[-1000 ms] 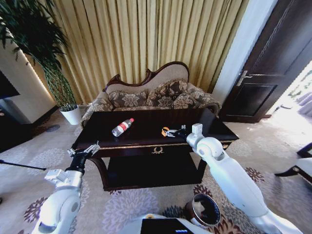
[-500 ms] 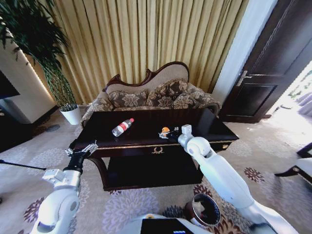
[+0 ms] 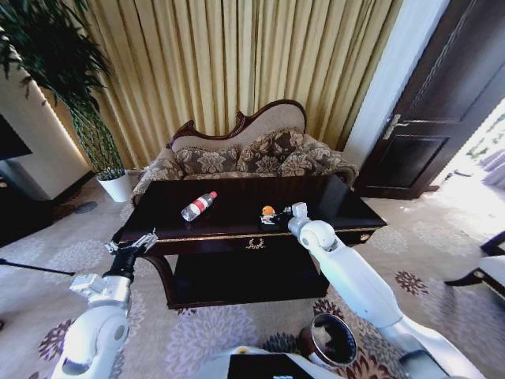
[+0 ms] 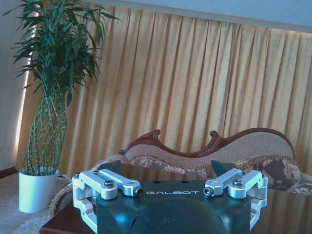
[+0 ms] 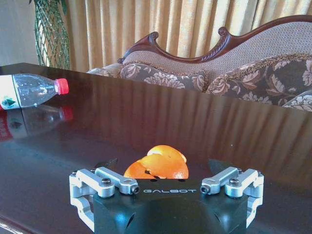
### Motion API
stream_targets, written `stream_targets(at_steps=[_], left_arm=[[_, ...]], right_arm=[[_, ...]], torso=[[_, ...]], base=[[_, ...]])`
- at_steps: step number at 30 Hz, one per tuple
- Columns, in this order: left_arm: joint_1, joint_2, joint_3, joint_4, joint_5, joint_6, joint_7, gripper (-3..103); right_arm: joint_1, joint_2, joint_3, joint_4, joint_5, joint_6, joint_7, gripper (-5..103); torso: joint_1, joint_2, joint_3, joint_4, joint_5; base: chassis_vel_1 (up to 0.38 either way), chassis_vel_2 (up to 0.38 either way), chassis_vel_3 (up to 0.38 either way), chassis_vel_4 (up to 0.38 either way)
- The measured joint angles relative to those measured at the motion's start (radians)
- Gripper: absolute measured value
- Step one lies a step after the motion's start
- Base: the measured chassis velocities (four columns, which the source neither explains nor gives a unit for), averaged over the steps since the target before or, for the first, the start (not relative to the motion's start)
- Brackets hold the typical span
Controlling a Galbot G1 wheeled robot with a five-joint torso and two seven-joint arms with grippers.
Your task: Move to the front of the table and place the trash on the table into the trash bin.
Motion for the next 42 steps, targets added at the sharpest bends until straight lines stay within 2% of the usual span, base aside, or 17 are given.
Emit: stream_targets(at_steps=[2, 6, 7, 10, 11, 14, 15, 18, 19, 22, 24, 25, 26, 27, 31, 38, 42], left_arm=[[0.000, 0.000, 0.001, 0.000, 0.000, 0.000, 0.000, 100], [0.000, -0.001, 0.001, 0.001, 0.000, -0.003, 0.000, 100], [0.000, -0.001, 0.001, 0.001, 0.000, -0.003, 0.000, 100], [0.001, 0.000, -0.001, 0.002, -0.002, -0.009, 0.000, 100], [0.001, 0.000, -0.001, 0.002, -0.002, -0.009, 0.000, 100], [0.001, 0.000, -0.001, 0.002, -0.002, -0.009, 0.000, 100], [0.001, 0.000, -0.001, 0.002, -0.002, -0.009, 0.000, 100], [0.001, -0.001, -0.001, 0.003, -0.003, -0.010, 0.000, 100], [0.001, -0.001, -0.001, 0.003, -0.003, -0.010, 0.000, 100], [0.001, -0.001, 0.000, 0.004, -0.003, -0.011, 0.000, 100], [0.001, -0.001, 0.001, 0.004, -0.003, -0.011, 0.000, 100], [0.001, -0.001, 0.002, 0.005, -0.003, -0.011, 0.000, 100], [0.001, -0.001, 0.002, 0.005, -0.003, -0.011, 0.000, 100], [0.000, -0.001, 0.002, 0.005, -0.003, -0.011, 0.000, 100], [-0.002, 0.001, 0.003, 0.006, -0.003, -0.012, 0.000, 100], [-0.006, 0.000, 0.005, 0.013, -0.005, -0.014, 0.001, 100], [-0.007, 0.000, 0.007, 0.016, -0.010, -0.016, 0.003, 100]], right_arm=[[-0.002, -0.001, 0.000, -0.002, -0.005, 0.003, -0.001, 101], [-0.010, -0.003, 0.002, -0.006, -0.015, 0.013, -0.002, 90], [-0.010, -0.003, 0.002, -0.006, -0.015, 0.013, -0.002, 90], [-0.019, -0.004, 0.005, -0.006, -0.019, 0.020, -0.003, 73], [-0.019, -0.004, 0.005, -0.006, -0.019, 0.020, -0.003, 73], [-0.023, -0.007, 0.007, -0.004, -0.019, 0.022, -0.005, 57], [-0.023, -0.007, 0.007, -0.004, -0.019, 0.022, -0.005, 57], [-0.025, -0.010, 0.009, -0.003, -0.019, 0.023, -0.005, 41], [-0.025, -0.010, 0.009, -0.003, -0.019, 0.023, -0.005, 41], [-0.031, -0.012, 0.015, 0.000, -0.019, 0.028, -0.005, 25], [-0.033, -0.012, 0.017, 0.001, -0.018, 0.029, -0.005, 25], [-0.039, -0.012, 0.023, 0.006, -0.017, 0.030, -0.005, 14], [-0.039, -0.012, 0.023, 0.006, -0.017, 0.030, -0.005, 14], [-0.042, -0.012, 0.030, 0.012, -0.015, 0.030, -0.004, 8], [-0.060, -0.014, 0.069, 0.049, 0.008, 0.034, 0.004, 4], [-0.109, -0.017, 0.164, 0.145, 0.075, 0.048, 0.031, 4], [-0.176, -0.016, 0.269, 0.204, 0.120, 0.077, 0.039, 4]], torso=[[0.000, 0.000, 0.000, 0.0000, 0.0000], [0.000, 0.000, 0.000, 0.0000, 0.0000], [0.000, 0.000, 0.000, 0.0000, 0.0000], [0.000, 0.000, 0.000, 0.0000, 0.0000], [0.000, 0.000, 0.000, 0.0000, 0.0000], [0.000, 0.000, 0.000, 0.0000, 0.0000], [0.000, 0.000, 0.000, 0.0000, 0.0000], [0.000, 0.000, 0.000, 0.0000, 0.0000], [0.000, 0.000, 0.000, 0.0000, 0.0000], [0.000, 0.000, 0.000, 0.0000, 0.0000], [0.000, 0.000, 0.000, 0.0000, 0.0000], [0.000, 0.000, 0.000, 0.0000, 0.0000], [0.000, 0.000, 0.000, 0.0000, 0.0000], [0.000, 0.000, 0.000, 0.0000, 0.0000], [0.000, 0.000, 0.000, 0.0001, 0.0000], [0.000, 0.000, 0.000, 0.0002, 0.0000], [0.000, 0.000, 0.000, 0.0000, 0.0000]], base=[[0.000, 0.000, 0.000, 0.000], [0.000, 0.000, 0.000, 0.000], [0.000, 0.000, 0.000, 0.000], [0.000, 0.000, 0.000, 0.000], [0.000, 0.000, 0.000, 0.000], [0.000, 0.000, 0.000, 0.000], [0.000, 0.000, 0.000, 0.000], [0.000, 0.000, 0.000, 0.000], [0.000, 0.000, 0.000, 0.000], [0.000, 0.000, 0.000, 0.000], [0.000, 0.000, 0.000, 0.000], [0.000, 0.000, 0.000, 0.000], [0.000, 0.000, 0.000, 0.000], [0.000, 0.000, 0.000, 0.000], [0.000, 0.000, 0.000, 0.000], [0.000, 0.000, 0.000, 0.000], [0.000, 0.000, 0.000, 0.000]])
